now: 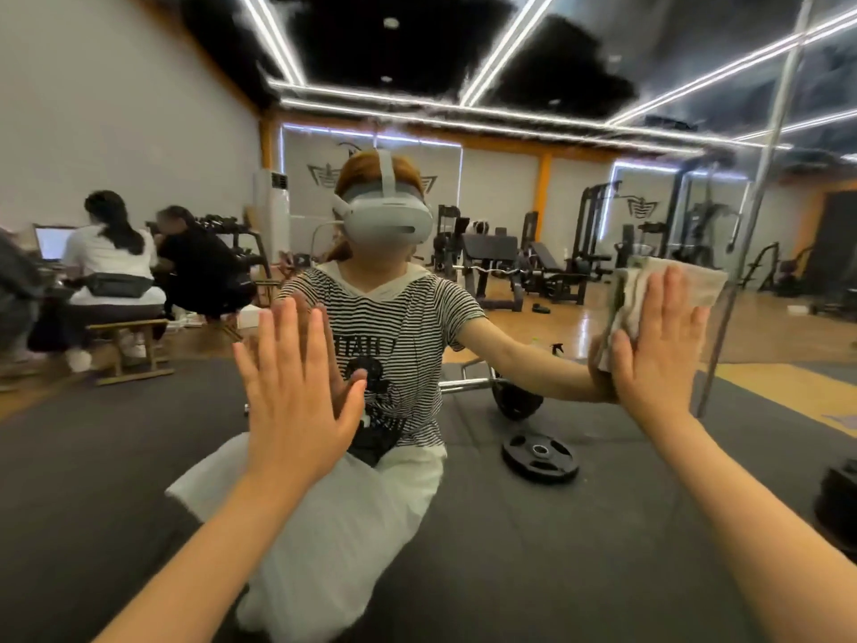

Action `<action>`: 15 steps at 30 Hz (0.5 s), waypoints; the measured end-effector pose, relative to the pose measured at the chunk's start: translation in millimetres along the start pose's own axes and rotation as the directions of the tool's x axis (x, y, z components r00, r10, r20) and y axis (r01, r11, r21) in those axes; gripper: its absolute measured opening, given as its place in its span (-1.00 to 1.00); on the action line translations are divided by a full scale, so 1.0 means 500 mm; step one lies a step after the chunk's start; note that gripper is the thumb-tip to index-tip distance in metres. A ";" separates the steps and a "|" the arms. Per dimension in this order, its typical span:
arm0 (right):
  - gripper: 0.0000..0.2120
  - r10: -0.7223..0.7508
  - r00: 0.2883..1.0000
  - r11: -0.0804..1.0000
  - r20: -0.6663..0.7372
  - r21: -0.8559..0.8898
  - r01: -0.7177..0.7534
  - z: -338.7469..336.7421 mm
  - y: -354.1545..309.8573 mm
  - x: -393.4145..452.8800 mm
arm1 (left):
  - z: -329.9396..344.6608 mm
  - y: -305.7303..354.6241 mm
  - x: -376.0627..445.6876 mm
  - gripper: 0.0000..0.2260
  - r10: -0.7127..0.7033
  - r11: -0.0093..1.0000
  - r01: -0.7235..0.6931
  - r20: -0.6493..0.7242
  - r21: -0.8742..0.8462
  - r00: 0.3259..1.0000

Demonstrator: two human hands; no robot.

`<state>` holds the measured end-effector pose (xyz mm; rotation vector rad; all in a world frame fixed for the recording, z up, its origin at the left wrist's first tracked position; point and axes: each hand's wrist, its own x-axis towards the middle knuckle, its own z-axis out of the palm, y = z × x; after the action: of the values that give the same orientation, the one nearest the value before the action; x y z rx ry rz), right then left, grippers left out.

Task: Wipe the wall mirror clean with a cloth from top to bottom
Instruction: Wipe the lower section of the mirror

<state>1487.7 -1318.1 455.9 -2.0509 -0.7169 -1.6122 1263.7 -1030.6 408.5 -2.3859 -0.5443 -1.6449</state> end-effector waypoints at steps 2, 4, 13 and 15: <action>-0.37 0.021 0.999 1.000 -0.031 -0.004 -0.021 0.013 -0.007 -0.003 | 0.026 0.006 -0.013 -0.29 0.014 1.000 -0.013 -0.013 0.025 1.000; -0.38 0.016 1.000 1.000 -0.026 0.003 -0.016 0.018 -0.001 -0.010 | 0.038 0.009 -0.015 -0.30 0.010 0.999 -0.008 -0.043 0.042 0.999; -0.35 0.000 1.000 0.997 0.025 0.082 -0.002 0.008 0.023 -0.073 | 0.031 0.004 -0.016 -0.31 0.036 0.999 -0.035 -0.031 0.036 0.999; -0.36 0.053 0.998 0.992 0.014 0.116 -0.055 0.006 0.016 -0.066 | 0.029 0.001 -0.016 -0.30 0.046 0.998 -0.045 -0.023 0.046 0.999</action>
<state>1488.7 -1326.8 423.0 -1.9808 -0.7349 -1.4947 1273.8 -1027.5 395.7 -2.3256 -0.5140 -1.6230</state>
